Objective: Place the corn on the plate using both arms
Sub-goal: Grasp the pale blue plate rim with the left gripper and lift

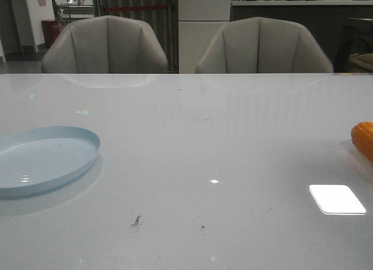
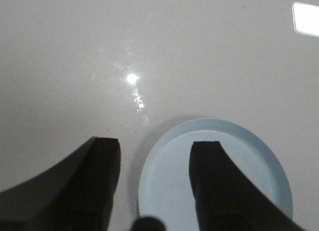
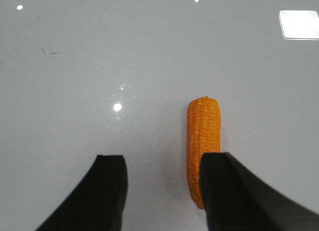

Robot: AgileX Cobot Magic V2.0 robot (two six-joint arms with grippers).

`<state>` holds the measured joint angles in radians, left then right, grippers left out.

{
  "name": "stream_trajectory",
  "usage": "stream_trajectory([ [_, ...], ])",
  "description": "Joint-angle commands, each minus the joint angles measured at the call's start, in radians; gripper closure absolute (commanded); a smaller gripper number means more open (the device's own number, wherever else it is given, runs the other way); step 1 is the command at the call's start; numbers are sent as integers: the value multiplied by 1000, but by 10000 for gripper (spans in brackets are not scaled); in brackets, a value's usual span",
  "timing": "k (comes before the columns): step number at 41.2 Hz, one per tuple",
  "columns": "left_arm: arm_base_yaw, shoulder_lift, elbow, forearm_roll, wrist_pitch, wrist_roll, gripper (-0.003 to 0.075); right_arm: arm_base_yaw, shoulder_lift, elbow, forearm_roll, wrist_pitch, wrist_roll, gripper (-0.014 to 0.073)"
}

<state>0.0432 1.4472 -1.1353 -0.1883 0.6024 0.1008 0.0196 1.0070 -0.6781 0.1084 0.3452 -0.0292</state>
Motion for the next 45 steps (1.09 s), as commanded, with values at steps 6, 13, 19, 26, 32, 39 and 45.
stream_trajectory([
  [6,0,211,-210,-12,199,1,321,0,-6,-36,-7,-68,-7,148],
  [13,0,333,-257,-14,232,1,321,0,-6,-36,-7,-68,-7,148],
  [19,0,399,-259,-14,214,1,321,0,-6,-36,-7,-68,-7,148],
  [26,0,441,-262,-14,192,1,322,0,-6,-36,-7,-68,-7,148],
  [32,0,457,-262,-14,180,1,323,0,-6,-36,-7,-67,-7,148],
  [39,-3,468,-262,-14,166,1,323,0,-6,-36,-7,-68,-7,148],
  [45,-3,486,-262,-16,168,1,323,0,-6,-36,-7,-68,-7,148],
])
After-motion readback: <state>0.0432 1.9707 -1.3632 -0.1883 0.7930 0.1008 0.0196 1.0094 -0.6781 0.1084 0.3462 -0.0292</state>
